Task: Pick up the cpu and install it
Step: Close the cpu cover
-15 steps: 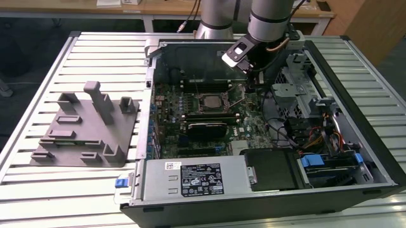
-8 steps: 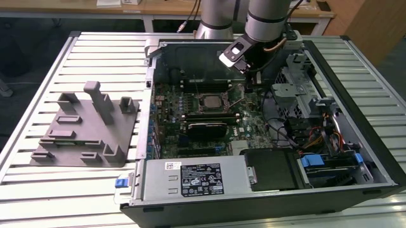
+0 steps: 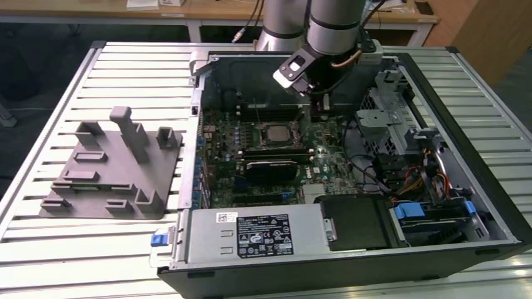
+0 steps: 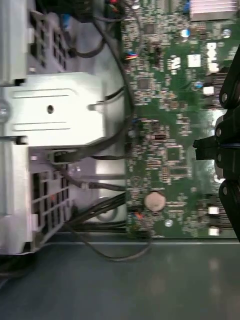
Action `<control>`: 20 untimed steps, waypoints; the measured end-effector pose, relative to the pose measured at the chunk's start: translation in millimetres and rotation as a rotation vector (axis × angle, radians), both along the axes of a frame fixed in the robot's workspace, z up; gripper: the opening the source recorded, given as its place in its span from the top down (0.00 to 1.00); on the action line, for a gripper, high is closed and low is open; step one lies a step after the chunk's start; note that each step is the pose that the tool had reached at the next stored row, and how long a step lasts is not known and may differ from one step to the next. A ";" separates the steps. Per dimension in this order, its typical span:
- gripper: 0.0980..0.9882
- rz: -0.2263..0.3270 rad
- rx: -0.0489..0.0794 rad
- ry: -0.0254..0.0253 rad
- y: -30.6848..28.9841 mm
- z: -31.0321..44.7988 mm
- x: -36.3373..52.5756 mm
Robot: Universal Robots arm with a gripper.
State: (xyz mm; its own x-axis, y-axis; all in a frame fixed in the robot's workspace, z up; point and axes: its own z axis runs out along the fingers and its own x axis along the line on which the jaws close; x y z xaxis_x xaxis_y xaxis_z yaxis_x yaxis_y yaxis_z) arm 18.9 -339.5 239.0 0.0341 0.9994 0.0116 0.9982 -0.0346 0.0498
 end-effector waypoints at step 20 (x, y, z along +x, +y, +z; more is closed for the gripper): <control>0.99 -0.002 0.000 -0.0001 0.0 -2.3 -46.3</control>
State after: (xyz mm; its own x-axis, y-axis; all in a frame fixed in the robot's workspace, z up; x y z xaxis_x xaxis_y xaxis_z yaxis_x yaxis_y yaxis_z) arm -27.4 -339.5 236.7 0.0358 0.9993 0.0119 0.9981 -0.0363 0.0499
